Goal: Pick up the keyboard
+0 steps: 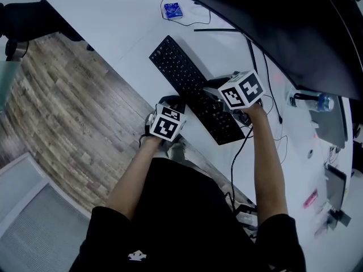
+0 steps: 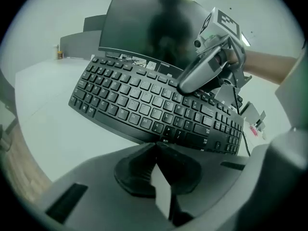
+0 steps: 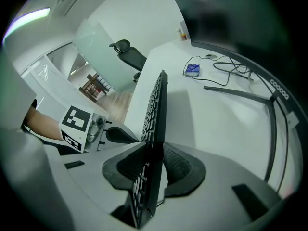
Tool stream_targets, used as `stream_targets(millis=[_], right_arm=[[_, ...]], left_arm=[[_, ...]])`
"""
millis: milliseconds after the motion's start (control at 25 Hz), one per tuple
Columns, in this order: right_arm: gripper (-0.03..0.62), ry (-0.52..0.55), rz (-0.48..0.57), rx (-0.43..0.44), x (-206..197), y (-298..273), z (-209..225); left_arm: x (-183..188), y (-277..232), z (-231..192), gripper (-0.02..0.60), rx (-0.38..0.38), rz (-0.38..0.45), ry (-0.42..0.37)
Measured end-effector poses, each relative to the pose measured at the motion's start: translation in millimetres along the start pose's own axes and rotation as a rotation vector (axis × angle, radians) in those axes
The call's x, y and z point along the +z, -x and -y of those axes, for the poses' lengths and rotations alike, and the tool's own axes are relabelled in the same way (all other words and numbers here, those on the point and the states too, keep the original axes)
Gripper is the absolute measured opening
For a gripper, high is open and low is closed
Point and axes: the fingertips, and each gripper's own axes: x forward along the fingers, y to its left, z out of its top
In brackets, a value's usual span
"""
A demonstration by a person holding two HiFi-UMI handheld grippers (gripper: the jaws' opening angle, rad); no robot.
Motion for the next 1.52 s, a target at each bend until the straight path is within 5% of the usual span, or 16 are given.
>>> stream_targets(millis=[600,880,1520], right_arm=[[0.101,0.044,0.018,-0.103,5,9,-9],[0.1,0.11,0.021,-0.16,9,13,-17],[0.097,0.153,0.01,-0.246,10,12,-35]], left_arm=[[-6,10,-2,0.009,-0.009,-0.006,0.031],[3,38,-9,0.011,-0.039,0.097,0.017],[48,91,-14,0.011,-0.047,0.188,-0.122]])
